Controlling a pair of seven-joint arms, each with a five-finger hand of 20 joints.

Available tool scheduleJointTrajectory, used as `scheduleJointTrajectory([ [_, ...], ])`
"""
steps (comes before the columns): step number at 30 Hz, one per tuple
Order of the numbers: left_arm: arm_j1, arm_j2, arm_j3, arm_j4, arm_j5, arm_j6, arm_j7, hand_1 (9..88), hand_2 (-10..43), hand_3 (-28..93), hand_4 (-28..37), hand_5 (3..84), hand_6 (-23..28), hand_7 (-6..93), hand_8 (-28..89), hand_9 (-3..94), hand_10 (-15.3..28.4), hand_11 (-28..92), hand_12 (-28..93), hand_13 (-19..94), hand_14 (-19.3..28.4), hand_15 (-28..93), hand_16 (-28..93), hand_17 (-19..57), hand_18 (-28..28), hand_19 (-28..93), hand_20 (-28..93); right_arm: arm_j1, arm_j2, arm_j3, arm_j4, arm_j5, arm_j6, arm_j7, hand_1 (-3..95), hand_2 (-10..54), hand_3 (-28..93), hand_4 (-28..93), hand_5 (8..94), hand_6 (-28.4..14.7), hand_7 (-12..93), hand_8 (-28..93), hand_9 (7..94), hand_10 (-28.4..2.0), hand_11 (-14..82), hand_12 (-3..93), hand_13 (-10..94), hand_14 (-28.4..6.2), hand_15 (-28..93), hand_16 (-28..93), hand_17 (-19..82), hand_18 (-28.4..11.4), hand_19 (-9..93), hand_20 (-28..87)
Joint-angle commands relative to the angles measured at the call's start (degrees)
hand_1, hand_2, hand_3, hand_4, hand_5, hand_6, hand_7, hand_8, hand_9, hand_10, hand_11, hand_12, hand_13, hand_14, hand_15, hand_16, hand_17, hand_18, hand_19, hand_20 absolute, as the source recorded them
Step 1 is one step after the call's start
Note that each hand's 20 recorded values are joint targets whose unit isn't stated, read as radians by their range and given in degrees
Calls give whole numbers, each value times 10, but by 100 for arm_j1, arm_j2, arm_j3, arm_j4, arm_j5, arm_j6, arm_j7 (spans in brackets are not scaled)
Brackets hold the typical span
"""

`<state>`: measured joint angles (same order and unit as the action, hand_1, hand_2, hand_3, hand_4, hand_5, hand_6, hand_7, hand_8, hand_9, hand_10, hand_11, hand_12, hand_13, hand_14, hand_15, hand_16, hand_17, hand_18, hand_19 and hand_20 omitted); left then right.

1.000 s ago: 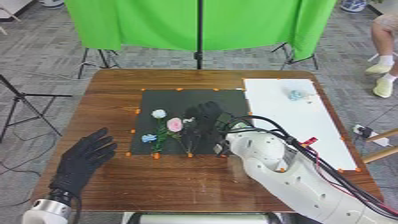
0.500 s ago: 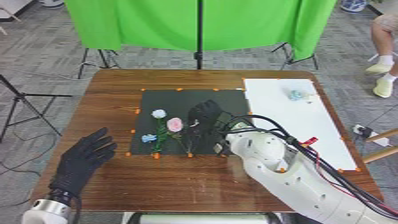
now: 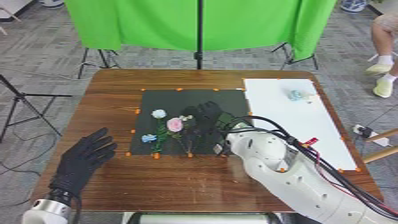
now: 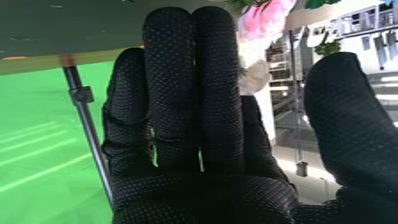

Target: Arrange flowers

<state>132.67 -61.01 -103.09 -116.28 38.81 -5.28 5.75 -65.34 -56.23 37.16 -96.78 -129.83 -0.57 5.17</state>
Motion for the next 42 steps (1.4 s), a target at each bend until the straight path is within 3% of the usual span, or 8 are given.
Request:
scheduleJointTrajectory([
  [1, 43, -19, -4, 43, 15, -39, -67, 242, 13, 688, -271, 329, 41, 196, -89, 290, 123, 251, 171, 239, 141, 392, 7, -85, 209, 502, 97, -32, 12, 45, -56, -220, -26, 12, 273, -19, 820, -283, 475, -1, 213, -156, 756, -59, 162, 135, 672, -52, 468, 196, 274, -164, 750, 374],
  [3, 61, -25, -3, 40, 22, -44, -55, 242, 13, 687, -271, 330, 41, 197, -89, 291, 123, 250, 171, 239, 141, 392, 7, -86, 209, 502, 98, -17, 12, 31, -59, -229, -23, 33, 269, -19, 821, -283, 529, 13, 221, -156, 711, -76, 167, 140, 634, -58, 492, 204, 268, -165, 749, 378],
  [10, 65, -60, 19, 43, 17, -33, -43, 242, 13, 687, -271, 330, 41, 197, -89, 290, 123, 252, 171, 239, 141, 392, 8, -85, 209, 502, 98, 15, 31, -57, -17, -266, 123, 79, 253, -23, 831, -283, 580, 64, 269, -181, 436, -140, 711, 469, 425, -136, 868, 316, 226, -172, 751, 409],
  [12, 69, -63, 16, 39, 18, -39, -35, 242, 13, 687, -271, 330, 42, 196, -89, 290, 124, 252, 171, 239, 142, 392, 7, -85, 209, 502, 98, 47, 34, -128, 30, -307, 371, 32, 263, -16, 833, -282, 631, 58, 281, -185, 410, -142, 731, 479, 395, -139, 883, 315, 217, -171, 750, 413],
  [24, 52, -72, 26, 39, 25, -23, -31, 243, 13, 687, -272, 330, 41, 197, -89, 290, 124, 251, 171, 239, 142, 392, 7, -85, 209, 502, 98, 133, -2, -236, 153, -469, 750, -78, 599, 63, 443, -283, 724, 45, 336, -39, 612, -99, 655, 424, 565, -82, 805, 338, 254, -150, 749, 410],
  [29, 33, -66, 30, 49, 19, -21, -18, 243, 14, 686, -271, 330, 41, 197, -90, 290, 124, 251, 170, 239, 142, 392, 7, -86, 209, 502, 99, 116, -22, -173, 192, -577, 694, -293, 559, 24, 667, -282, 675, 50, 363, -84, 617, -77, 492, 545, 554, -50, 734, 388, 251, -142, 731, 417],
  [36, 31, -69, 27, 47, 23, -18, 8, 243, 14, 686, -271, 331, 42, 197, -90, 291, 124, 251, 170, 239, 142, 393, 7, -85, 210, 502, 98, 108, -58, -156, 236, -501, 680, -387, 570, 7, 794, -283, 677, 79, 375, -80, 647, -50, 182, 422, 550, 8, 507, 387, 199, -141, 810, 270],
  [42, 4, -69, 34, 54, 24, -19, 0, 243, 14, 687, -272, 330, 41, 197, -89, 291, 124, 252, 171, 239, 142, 393, 7, -85, 209, 502, 98, 135, -68, -168, 292, -532, 663, -320, 504, -18, 746, -283, 572, 71, 383, -124, 583, -59, 243, 330, 532, 9, 513, 375, 221, -149, 702, 374],
])
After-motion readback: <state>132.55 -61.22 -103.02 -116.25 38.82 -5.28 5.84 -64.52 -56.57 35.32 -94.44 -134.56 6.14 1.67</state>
